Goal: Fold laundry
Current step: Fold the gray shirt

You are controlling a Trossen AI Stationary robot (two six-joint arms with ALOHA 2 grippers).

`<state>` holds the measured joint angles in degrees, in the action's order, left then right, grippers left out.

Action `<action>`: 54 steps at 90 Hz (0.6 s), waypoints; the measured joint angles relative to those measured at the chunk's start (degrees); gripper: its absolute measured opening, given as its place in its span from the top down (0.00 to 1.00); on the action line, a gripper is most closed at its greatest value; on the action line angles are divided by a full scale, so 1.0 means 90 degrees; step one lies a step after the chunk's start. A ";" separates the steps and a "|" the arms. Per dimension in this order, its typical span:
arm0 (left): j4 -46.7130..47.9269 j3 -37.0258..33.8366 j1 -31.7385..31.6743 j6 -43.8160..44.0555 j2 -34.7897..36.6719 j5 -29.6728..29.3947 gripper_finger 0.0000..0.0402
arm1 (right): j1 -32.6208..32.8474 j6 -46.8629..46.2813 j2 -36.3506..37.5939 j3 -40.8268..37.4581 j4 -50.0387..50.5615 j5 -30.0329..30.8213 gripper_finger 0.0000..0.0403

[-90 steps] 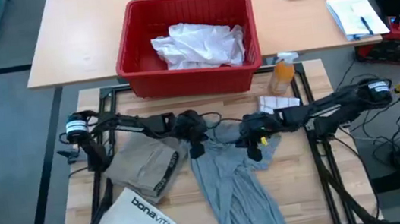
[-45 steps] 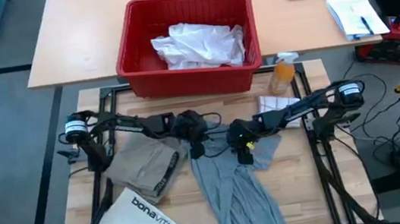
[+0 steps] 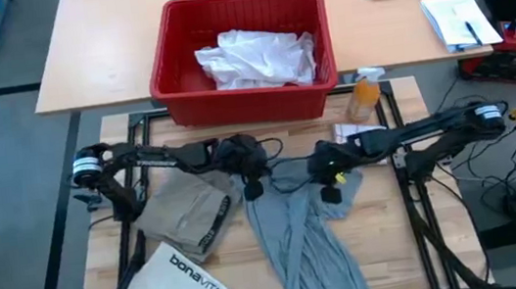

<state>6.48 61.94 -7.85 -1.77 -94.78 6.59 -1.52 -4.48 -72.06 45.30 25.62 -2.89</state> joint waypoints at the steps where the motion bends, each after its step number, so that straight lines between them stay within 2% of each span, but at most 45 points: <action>1: -0.0009 0.0012 -0.0002 -0.0022 0.0002 0.0000 1.00 | 0.0000 -0.0001 0.0068 0.0001 0.0037 0.0006 1.00; 19: -0.0005 0.0030 -0.0013 -0.0092 0.0004 -0.0002 1.00 | -0.0002 -0.0224 0.0870 0.0004 0.1122 0.0503 1.00; 54: 0.0172 0.0023 -0.0011 -0.0059 -0.0013 0.0000 1.00 | 0.0015 -0.0900 0.1440 -0.0007 0.2555 0.0547 1.00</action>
<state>8.03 62.15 -7.95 -2.31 -94.89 6.59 -1.39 -12.57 -59.10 45.24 48.62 2.03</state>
